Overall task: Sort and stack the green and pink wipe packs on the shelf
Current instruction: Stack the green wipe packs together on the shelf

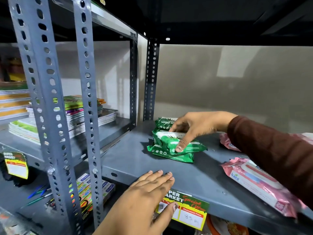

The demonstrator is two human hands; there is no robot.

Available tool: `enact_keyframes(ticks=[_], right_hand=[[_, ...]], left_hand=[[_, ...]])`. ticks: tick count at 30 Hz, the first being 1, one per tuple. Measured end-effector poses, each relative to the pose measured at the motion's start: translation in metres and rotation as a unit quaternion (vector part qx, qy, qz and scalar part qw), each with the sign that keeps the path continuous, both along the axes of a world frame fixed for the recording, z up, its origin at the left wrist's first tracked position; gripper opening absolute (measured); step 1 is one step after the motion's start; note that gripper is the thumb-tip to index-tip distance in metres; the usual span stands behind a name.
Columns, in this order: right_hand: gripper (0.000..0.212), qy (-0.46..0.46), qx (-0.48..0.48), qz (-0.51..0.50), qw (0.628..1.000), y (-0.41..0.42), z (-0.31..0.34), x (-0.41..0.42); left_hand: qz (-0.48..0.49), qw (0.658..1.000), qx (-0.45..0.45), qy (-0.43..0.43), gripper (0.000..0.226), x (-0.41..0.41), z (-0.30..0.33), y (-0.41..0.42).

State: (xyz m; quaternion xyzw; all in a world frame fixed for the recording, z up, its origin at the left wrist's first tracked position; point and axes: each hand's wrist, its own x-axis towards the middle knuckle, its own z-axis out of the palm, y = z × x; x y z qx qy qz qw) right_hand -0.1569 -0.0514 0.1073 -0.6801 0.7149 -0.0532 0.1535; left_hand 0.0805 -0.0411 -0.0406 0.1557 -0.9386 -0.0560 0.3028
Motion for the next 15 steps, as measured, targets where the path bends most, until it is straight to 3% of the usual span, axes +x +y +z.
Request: enact_keyframes(ticks=[5,11,15], right_hand=[[0.073,0.112,-0.075,-0.086,0.987,-0.008,-0.009,0.01],[0.08,0.114,-0.074,-0.09,0.987,-0.01,-0.013,0.012],[0.116,0.077,0.033,-0.075,0.994,-0.008,-0.018,0.007]], left_hand=[[0.001,1.0,0.014,0.012,0.05,-0.001,-0.002,0.0],[0.003,0.999,0.026,0.023,0.051,-0.001,-0.005,0.001],[-0.002,0.999,0.024,0.029,0.055,-0.001,-0.006,0.0]])
